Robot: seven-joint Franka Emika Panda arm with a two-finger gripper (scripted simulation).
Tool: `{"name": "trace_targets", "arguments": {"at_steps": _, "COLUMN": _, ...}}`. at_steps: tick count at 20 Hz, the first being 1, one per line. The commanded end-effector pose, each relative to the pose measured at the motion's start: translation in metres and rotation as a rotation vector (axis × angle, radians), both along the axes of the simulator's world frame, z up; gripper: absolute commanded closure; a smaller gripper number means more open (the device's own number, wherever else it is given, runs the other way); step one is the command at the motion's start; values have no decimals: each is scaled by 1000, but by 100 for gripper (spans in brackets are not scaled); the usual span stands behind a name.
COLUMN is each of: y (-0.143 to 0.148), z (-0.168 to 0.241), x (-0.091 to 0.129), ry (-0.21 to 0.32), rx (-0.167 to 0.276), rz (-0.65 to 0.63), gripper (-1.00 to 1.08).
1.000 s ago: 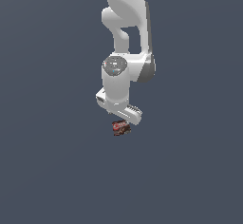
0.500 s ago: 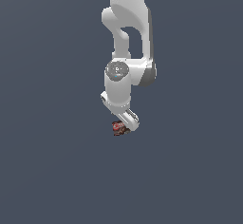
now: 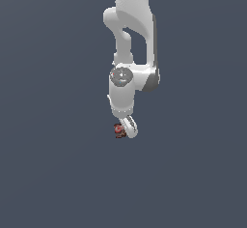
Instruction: Pick up the object and move it to a goal position.
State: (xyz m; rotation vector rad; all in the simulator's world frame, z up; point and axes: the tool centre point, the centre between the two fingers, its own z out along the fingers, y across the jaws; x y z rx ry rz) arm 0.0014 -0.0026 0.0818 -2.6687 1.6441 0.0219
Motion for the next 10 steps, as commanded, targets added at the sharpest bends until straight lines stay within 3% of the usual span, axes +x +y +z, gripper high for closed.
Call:
{"name": "trace_targets", "arguments": {"at_steps": 1, "y": 1, "z": -4, "x": 0, "ry": -1, "rx": -3, "rz": -66, "gripper": -92}}
{"name": "trace_targets", "arguments": {"at_steps": 10, "y": 2, "z": -13, "x": 0, "ry": -5, "rx": -12, "rz": -223, "gripper": -92}}
